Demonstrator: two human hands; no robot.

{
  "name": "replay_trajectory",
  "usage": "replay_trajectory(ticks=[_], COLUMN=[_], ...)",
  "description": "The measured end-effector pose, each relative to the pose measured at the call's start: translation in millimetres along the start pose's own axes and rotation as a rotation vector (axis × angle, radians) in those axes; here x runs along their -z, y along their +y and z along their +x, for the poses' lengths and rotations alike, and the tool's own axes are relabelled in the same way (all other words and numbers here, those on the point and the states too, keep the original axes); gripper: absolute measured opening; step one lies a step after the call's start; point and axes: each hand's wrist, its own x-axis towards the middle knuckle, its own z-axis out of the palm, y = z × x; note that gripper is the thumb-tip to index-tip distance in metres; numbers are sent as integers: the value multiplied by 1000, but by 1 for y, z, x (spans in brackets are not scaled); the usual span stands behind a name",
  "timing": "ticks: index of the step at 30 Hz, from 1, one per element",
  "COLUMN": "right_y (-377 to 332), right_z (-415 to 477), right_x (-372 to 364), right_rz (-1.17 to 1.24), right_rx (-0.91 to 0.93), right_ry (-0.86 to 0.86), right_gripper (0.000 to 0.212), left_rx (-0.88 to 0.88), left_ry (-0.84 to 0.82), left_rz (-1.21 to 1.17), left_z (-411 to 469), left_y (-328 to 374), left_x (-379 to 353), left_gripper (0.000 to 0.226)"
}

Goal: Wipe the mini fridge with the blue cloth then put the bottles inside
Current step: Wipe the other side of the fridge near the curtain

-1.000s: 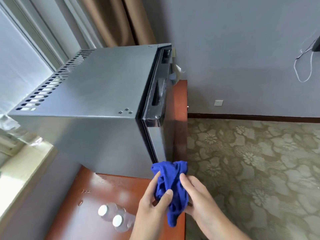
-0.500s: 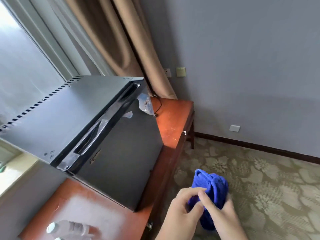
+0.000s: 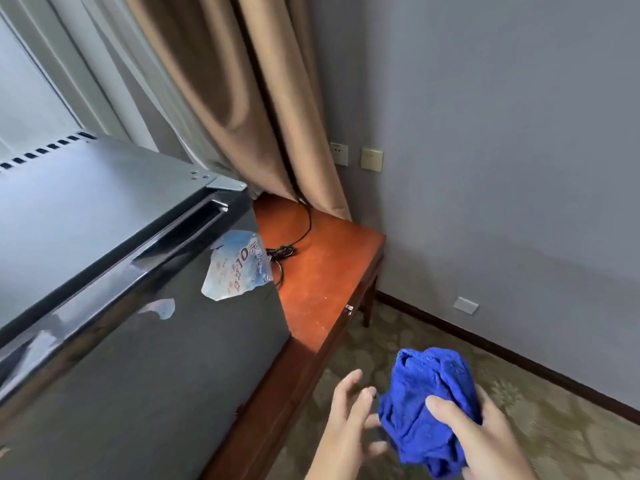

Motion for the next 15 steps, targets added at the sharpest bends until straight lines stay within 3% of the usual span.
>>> replay_trajectory(ticks=[3,5,8,13,15], right_y=[-47,-84,-124,-149,-151], right_z=[51,79,114,170,195], right_x=[8,6,-11,-57,-77], right_rz=[-39,-22,-74,-93,-107], right_rx=[67,77,93,42,-14], right_ry=[-133,-226,-321,-403,-500], right_gripper=[85,73,59,63,68], left_rx=[79,9,-20,-125,-187], left_ry=[-85,-176,-263,-58,54], left_rz=[-64,-142,-219,-245,-244], left_z=[58,75,92,127,147], left_y=[24,60,121,159,159], left_x=[-26,-50,-54,-30,-14], left_gripper=[67,57,61,54,68])
